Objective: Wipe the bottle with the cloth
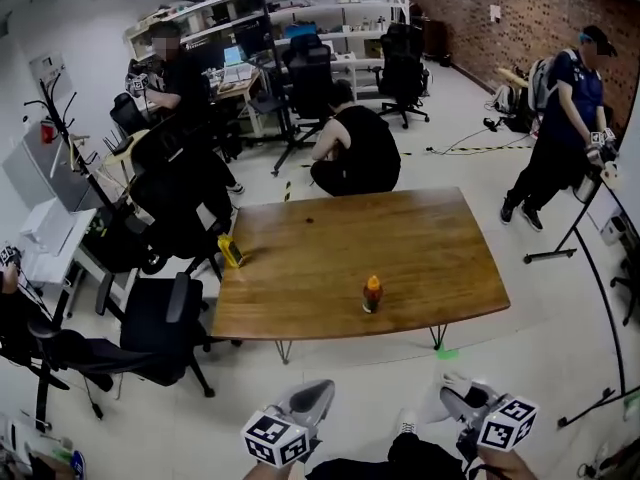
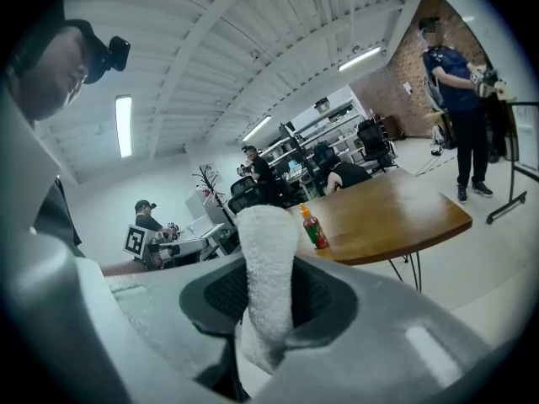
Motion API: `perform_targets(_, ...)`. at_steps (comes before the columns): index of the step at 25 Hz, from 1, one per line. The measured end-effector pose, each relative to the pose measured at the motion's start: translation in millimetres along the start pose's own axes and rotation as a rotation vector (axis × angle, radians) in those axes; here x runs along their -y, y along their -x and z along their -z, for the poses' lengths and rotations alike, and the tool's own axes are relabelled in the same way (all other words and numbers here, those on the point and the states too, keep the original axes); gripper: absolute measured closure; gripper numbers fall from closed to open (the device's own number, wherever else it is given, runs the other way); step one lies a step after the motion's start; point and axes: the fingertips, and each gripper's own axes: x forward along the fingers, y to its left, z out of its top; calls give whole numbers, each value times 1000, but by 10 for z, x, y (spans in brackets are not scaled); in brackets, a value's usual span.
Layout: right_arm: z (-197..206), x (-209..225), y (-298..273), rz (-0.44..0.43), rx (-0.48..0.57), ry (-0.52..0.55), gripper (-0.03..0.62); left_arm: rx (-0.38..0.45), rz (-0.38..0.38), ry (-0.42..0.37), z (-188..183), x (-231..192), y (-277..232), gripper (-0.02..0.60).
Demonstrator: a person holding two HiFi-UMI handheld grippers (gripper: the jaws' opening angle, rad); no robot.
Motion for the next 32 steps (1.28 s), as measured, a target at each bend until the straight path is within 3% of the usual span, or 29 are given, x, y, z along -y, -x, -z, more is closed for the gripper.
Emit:
perform_targets(3, -230, 299, -220, -94, -28, 22, 517, 33, -58, -24, -193, -129, -340, 566)
perform_targets(6, -417, 371, -345, -230, -107, 109, 516, 93, -115, -5, -489, -209, -568, 566)
perform_targets(11, -665, 621, -520, -280, -110, 89, 517, 91, -178, -51, -754, -184, -812, 566)
perform_targets(16, -727, 848, -702, -244, -74, 8, 517, 54, -133, -40, -723, -191, -1026, 566)
perform_targets(21, -876, 967, -1106, -245, -65, -5, 516, 21, -126, -45, -753, -631, -1304, 566)
perform_targets(27, -1086, 979, -1266, -128, -46, -5, 517, -64, 22, -166, -795, -860, -1593, 566)
perform_targets(32, -985, 994, -1496, 1, -4, -101, 517, -100, 147, -195, -760, -1077, -1718, 555)
